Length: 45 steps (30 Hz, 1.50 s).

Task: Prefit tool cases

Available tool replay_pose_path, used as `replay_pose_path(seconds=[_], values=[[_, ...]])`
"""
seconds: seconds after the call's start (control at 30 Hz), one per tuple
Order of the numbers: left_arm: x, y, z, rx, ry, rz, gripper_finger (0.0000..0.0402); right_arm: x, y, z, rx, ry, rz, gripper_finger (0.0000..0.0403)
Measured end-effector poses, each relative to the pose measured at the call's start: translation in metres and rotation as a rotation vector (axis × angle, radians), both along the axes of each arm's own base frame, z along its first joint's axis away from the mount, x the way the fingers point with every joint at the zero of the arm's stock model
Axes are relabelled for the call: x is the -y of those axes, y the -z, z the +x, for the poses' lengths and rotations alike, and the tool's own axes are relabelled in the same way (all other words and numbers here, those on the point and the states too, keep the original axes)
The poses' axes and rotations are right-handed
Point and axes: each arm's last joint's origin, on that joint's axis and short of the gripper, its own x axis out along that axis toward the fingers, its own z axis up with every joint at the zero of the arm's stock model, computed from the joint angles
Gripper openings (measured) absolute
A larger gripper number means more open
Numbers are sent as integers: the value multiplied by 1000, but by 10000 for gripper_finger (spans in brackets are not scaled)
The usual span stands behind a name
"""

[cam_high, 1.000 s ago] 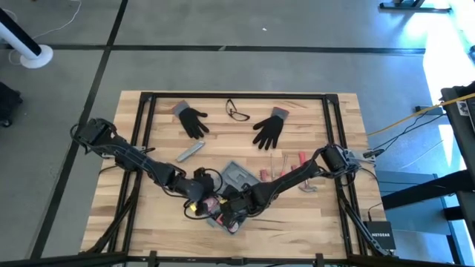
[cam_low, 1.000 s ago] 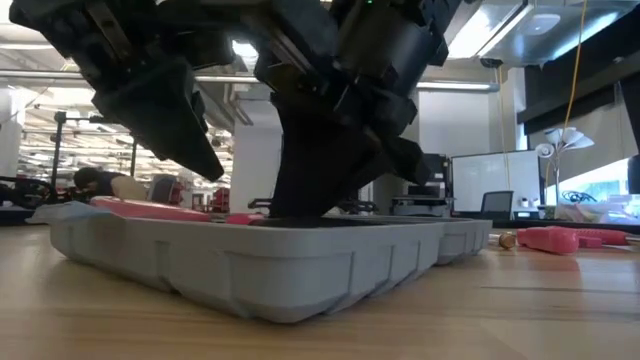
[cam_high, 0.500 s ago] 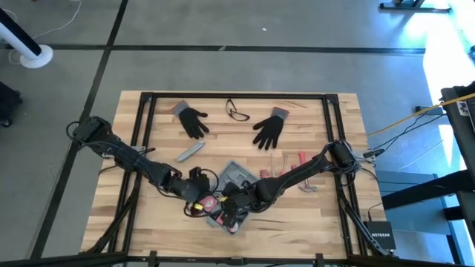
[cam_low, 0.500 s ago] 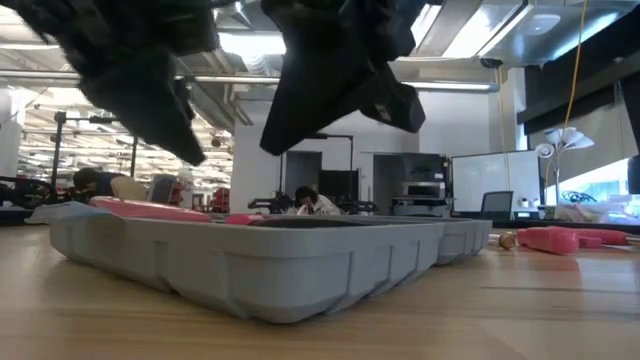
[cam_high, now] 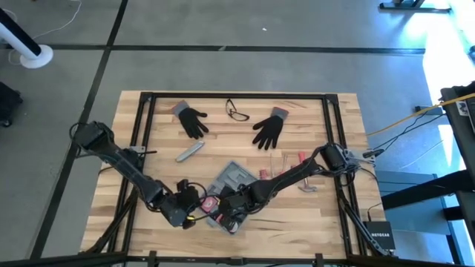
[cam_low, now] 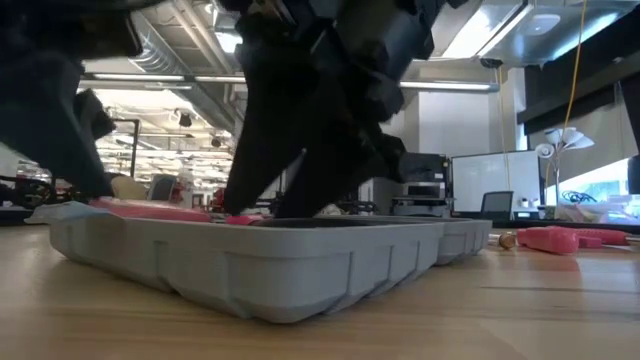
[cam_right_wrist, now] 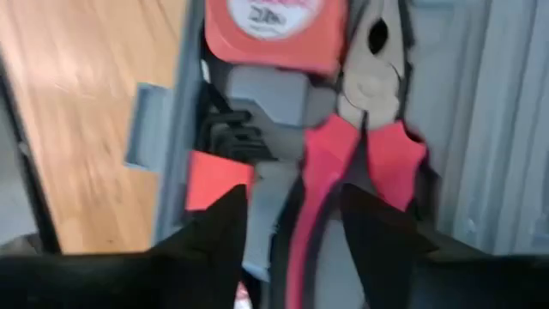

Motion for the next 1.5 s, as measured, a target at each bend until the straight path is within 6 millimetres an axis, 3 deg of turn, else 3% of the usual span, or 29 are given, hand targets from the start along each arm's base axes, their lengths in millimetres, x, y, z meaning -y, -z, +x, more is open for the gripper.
replay_pose_path(seconds=[0.13, 0.47, 0.83, 0.97, 1.1, 1.23, 1.5], values=[[2, 8, 2, 2, -48, -12, 0, 3, 0, 1, 6, 24, -20, 196], [10, 15, 11, 61, -44, -88, 0, 13, 1, 3, -25, 77, 9, 160], [-3, 13, 24, 87, -104, -98, 0, 13, 20, 6, -92, 166, 77, 139], [-4, 13, 24, 86, -98, -92, 0, 16, 22, 6, -97, 206, 69, 106], [-1, 13, 22, 94, -95, -82, 0, 23, 23, 6, -123, 263, 71, 24], [0, 13, 21, 97, -97, -82, 0, 25, 23, 7, -124, 273, 74, 20], [-1, 13, 21, 102, -124, -93, 0, 23, 1, 13, -103, 198, 98, 14]])
